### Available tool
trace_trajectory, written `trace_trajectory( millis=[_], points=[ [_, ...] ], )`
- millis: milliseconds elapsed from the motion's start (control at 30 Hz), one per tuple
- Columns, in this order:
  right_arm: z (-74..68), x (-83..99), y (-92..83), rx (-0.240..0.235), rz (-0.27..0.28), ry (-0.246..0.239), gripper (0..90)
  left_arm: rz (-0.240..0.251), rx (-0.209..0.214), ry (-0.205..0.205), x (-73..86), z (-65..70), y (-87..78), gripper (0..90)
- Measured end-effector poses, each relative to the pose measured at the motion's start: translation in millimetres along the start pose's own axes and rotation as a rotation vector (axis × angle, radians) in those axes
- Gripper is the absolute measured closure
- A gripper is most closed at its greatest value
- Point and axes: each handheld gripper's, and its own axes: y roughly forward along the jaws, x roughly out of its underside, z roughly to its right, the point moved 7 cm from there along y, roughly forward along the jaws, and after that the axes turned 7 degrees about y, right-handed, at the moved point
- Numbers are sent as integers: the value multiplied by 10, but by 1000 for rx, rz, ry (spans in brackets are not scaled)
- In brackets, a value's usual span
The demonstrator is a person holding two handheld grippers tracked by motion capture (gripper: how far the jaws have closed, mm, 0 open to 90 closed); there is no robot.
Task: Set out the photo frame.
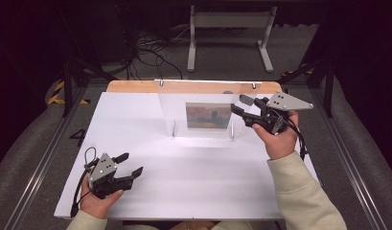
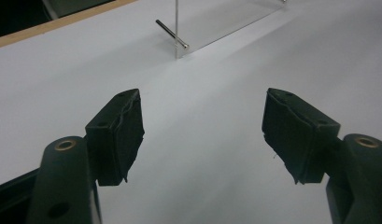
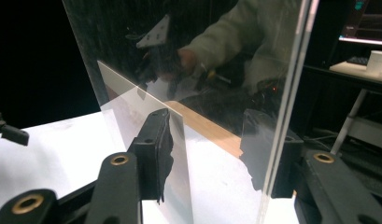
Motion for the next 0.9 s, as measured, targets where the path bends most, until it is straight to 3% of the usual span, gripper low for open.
trace_trajectory(
  millis=[900],
  points=[
    [361, -69, 348, 111, -53, 29, 453, -15, 6, -2, 12, -3, 43, 296]
  ],
)
